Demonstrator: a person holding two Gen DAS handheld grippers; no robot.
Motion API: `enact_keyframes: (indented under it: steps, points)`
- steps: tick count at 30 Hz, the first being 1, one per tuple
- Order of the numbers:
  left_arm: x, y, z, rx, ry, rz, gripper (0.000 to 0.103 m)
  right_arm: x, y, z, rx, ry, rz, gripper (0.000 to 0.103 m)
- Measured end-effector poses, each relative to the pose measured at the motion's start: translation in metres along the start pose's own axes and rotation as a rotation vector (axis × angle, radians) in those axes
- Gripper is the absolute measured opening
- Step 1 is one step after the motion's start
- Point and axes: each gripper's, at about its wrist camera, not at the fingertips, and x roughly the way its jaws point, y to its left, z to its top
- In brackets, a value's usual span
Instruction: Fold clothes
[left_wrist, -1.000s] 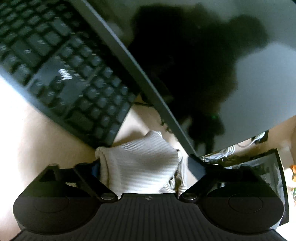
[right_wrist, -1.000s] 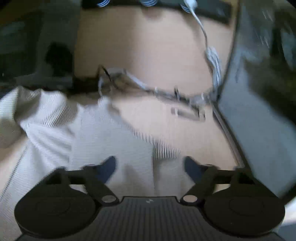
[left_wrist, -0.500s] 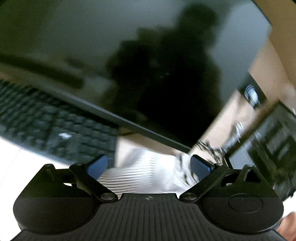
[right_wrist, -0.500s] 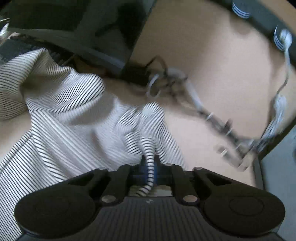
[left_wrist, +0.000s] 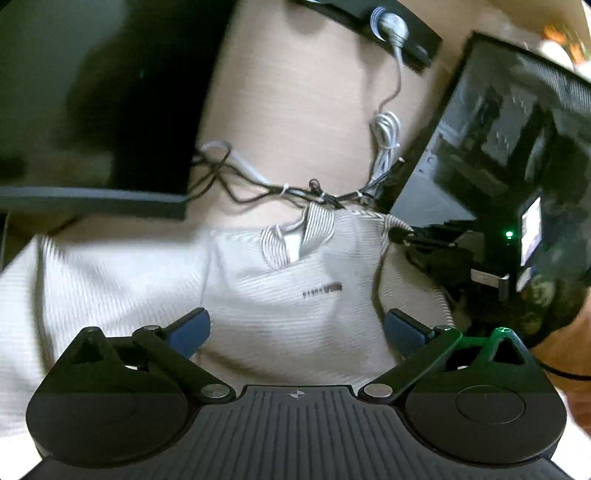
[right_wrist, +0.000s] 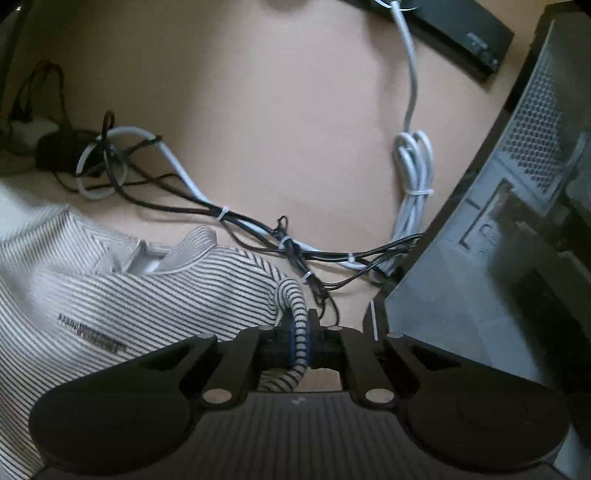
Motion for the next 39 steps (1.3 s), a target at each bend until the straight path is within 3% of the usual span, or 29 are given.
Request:
enact_keyframes:
  steps: [6,7,9,12,14,16,17,21,25,26,30,34,37,39]
  points:
    - [0.032,-0.001,0.007,-0.006,-0.010,0.061,0.103,0.032,0.003,-0.019,-0.045,0.048,-0.082,0.009]
    - [0.033,-0.001,0.005,-0.014,-0.013,0.054,0.103,0.028,0.000,-0.017,-0.025,0.034,-0.074,0.011]
    - [0.035,-0.002,0.001,-0.019,-0.025,0.039,0.103,0.013,-0.010,-0.009,0.042,-0.017,-0.035,0.024]
    - [0.038,-0.014,-0.010,0.033,-0.033,0.033,0.103,-0.010,-0.024,0.003,0.143,-0.094,0.023,0.025]
    - [0.041,-0.022,-0.020,0.099,-0.014,0.074,0.103,-0.012,-0.029,0.017,0.233,-0.095,0.179,0.025]
    - [0.043,-0.027,-0.034,0.150,0.017,0.123,0.103,0.001,-0.032,0.029,0.374,-0.033,0.370,0.025]
    - [0.039,-0.027,-0.039,0.145,0.018,0.139,0.103,0.009,-0.028,0.031,0.414,0.002,0.418,0.025]
    - [0.019,-0.029,-0.051,0.135,0.017,0.171,0.103,0.046,0.005,0.033,0.500,0.145,0.508,0.025]
    - [-0.002,-0.015,-0.065,0.016,0.037,0.191,0.103,0.083,0.037,0.034,0.585,0.289,0.597,0.027]
    - [-0.007,-0.011,-0.068,-0.018,0.035,0.198,0.103,0.084,0.046,0.039,0.581,0.291,0.623,0.027]
    - [-0.019,-0.004,-0.071,-0.067,0.012,0.227,0.103,0.066,0.070,0.062,0.512,0.162,0.699,0.005]
    - [-0.026,-0.001,-0.073,-0.076,0.010,0.255,0.103,0.052,0.080,0.081,0.439,0.057,0.720,0.005]
    - [-0.031,0.002,-0.073,-0.080,0.009,0.270,0.103,0.042,0.071,0.081,0.343,0.040,0.676,0.019]
    - [-0.033,0.005,-0.073,-0.083,0.008,0.278,0.103,0.020,0.059,0.070,0.267,-0.011,0.603,0.036]
